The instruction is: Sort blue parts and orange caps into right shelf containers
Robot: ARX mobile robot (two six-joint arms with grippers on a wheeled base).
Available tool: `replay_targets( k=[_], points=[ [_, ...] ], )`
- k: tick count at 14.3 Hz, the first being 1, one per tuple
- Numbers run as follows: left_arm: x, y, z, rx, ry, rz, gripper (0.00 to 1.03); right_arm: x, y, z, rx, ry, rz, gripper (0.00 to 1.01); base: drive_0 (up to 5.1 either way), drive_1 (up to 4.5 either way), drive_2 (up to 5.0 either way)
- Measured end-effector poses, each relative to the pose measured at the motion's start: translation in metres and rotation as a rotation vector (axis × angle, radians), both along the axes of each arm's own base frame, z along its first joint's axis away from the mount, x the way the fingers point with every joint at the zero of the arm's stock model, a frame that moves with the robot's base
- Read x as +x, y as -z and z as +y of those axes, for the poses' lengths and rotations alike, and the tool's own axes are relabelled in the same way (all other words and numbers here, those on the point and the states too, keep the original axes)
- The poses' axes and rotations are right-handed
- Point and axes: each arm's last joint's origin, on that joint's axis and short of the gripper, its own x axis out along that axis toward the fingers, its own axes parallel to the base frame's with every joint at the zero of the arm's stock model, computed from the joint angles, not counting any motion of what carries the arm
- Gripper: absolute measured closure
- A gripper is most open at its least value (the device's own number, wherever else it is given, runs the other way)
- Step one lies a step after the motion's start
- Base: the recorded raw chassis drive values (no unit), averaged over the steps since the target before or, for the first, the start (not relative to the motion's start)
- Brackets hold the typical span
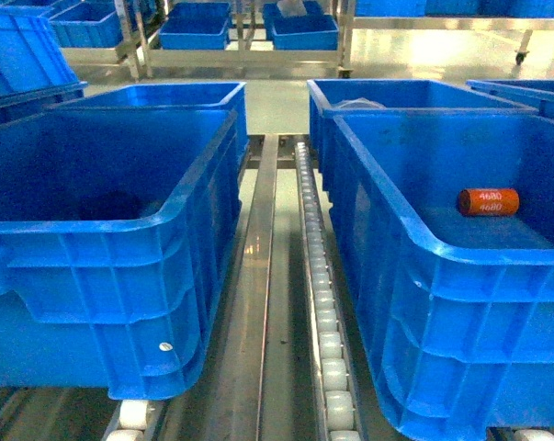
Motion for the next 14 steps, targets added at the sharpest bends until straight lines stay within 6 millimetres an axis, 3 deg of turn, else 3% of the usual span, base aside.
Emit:
replay_targets(
  k=[2, 3, 14],
  points=[
    [0.0000, 0.0000, 0.0000, 0.000, 0.000, 0.000, 0.10, 0.0000, 0.0000, 0.0000, 0.000, 0.000, 0.000, 0.08, 0.0, 0.00, 0.0],
    [0.0000, 0.0000, 0.0000, 0.001, 0.000, 0.000, 0.03, 0.0000, 0.0000, 0.0000, 0.000, 0.000, 0.000, 0.01, 0.0, 0.00, 0.0],
    [0.0000, 0.0000, 0.0000, 0.000, 0.000, 0.000, 0.05, 0.0000, 0.0000, 0.0000, 0.000, 0.000, 0.000, 0.03, 0.0, 0.00, 0.0]
  ],
)
